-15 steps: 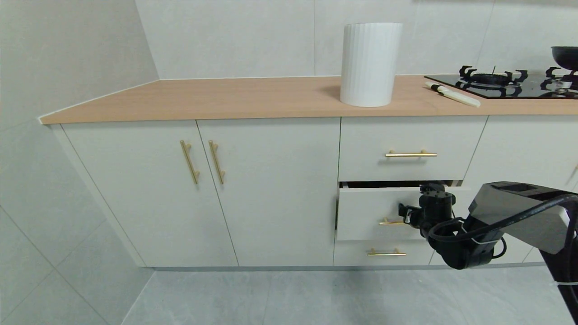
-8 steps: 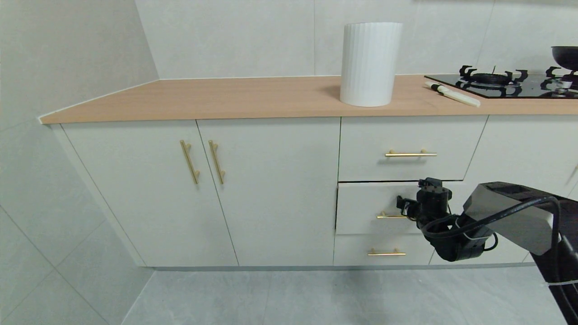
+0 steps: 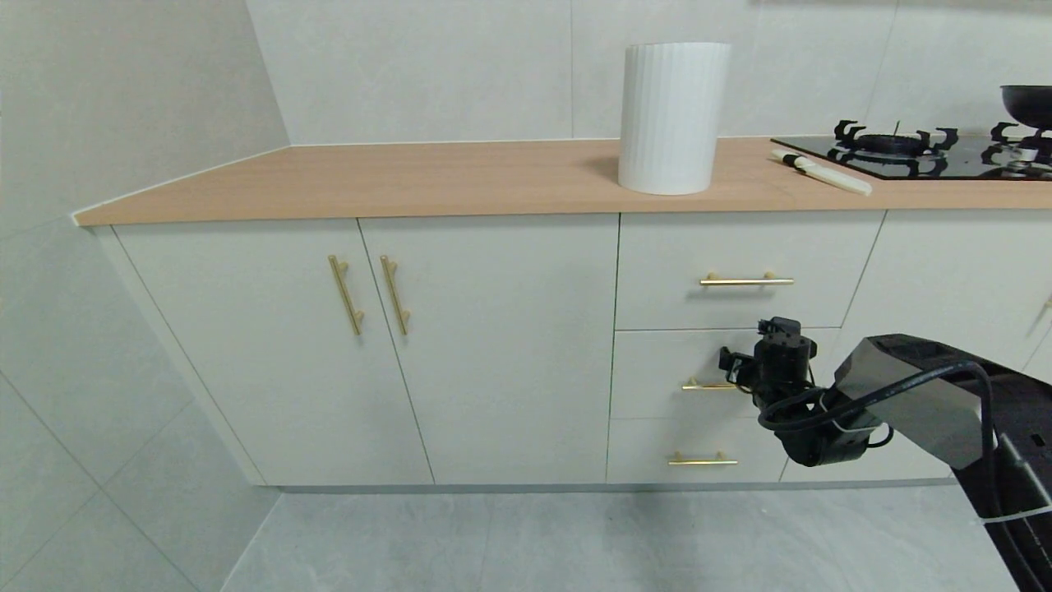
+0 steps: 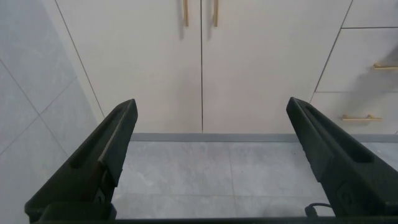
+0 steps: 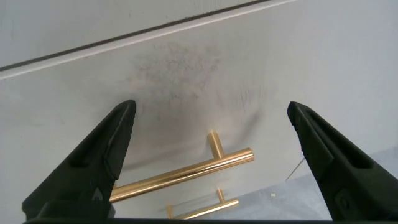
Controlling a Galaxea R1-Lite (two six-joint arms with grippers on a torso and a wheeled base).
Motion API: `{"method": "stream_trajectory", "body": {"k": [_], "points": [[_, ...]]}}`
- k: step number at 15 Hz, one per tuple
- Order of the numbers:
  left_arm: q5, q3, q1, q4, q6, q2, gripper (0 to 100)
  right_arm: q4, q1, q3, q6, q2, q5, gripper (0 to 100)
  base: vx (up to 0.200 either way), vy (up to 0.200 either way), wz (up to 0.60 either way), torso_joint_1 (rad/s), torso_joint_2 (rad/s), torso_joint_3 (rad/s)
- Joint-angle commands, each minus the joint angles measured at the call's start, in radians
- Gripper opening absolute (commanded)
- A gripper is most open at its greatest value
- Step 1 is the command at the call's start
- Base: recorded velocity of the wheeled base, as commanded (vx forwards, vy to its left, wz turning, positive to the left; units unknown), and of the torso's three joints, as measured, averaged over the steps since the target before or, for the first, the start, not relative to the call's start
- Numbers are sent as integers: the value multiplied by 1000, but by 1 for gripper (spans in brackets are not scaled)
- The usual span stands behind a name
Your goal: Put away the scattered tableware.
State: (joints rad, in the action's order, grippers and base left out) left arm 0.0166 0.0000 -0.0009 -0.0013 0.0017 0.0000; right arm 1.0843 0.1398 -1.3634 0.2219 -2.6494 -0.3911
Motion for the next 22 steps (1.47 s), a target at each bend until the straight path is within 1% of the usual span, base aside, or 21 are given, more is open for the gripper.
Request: {"method": "stream_trajectory", "body": {"k": [1,3,4,5,7,8,9,12,13,14,15,16,17,18,19,20,21,22], "points": [[0,0,1,0,0,0,100,3,-2,-16,1,-11,-5,100,0,0,0,0,0,0],[0,0,1,0,0,0,100,8,0,-2,2,-4,-14,100,0,0,0,0,0,0],[0,0,1,0,0,0,100,16,0,26,2,20,-23,100,0,0,0,0,0,0],[0,0,1,0,0,0,100,22,1,75,1,63,-22,100,0,0,0,0,0,0],[0,0,1,0,0,0,100,23,6,239,-1,212,-5,100,0,0,0,0,0,0],[0,0,1,0,0,0,100,23,9,291,-1,266,3,100,0,0,0,0,0,0],[0,0,-1,0,0,0,100,17,21,431,-1,417,26,100,0,0,0,0,0,0],[0,0,-1,0,0,0,100,16,44,658,-3,674,38,100,0,0,0,0,0,0],[0,0,1,0,0,0,100,17,57,777,-9,802,32,100,0,0,0,0,0,0],[0,0,1,0,0,0,100,17,63,868,-41,907,20,100,0,0,0,0,0,0],[0,0,1,0,0,0,100,17,63,908,-59,954,9,100,0,0,0,0,0,0],[0,0,1,0,0,0,100,16,64,1026,-118,1129,-37,100,0,0,0,0,0,0],[0,0,1,0,0,0,100,16,64,1066,-141,1198,-45,100,0,0,0,0,0,0],[0,0,-1,0,0,0,100,14,61,1129,-177,1329,-54,100,0,0,0,0,0,0],[0,0,1,0,0,0,100,14,61,1156,-191,1379,-61,100,0,0,0,0,0,0],[0,0,1,0,0,0,100,13,55,1210,-228,1511,-83,100,0,0,0,0,0,0],[0,0,1,0,0,0,100,0,50,1224,-248,1568,-95,100,0,0,0,0,0,0],[0,0,1,0,0,0,100,-47,32,1230,-279,1658,-120,100,0,0,0,0,0,0]]}}
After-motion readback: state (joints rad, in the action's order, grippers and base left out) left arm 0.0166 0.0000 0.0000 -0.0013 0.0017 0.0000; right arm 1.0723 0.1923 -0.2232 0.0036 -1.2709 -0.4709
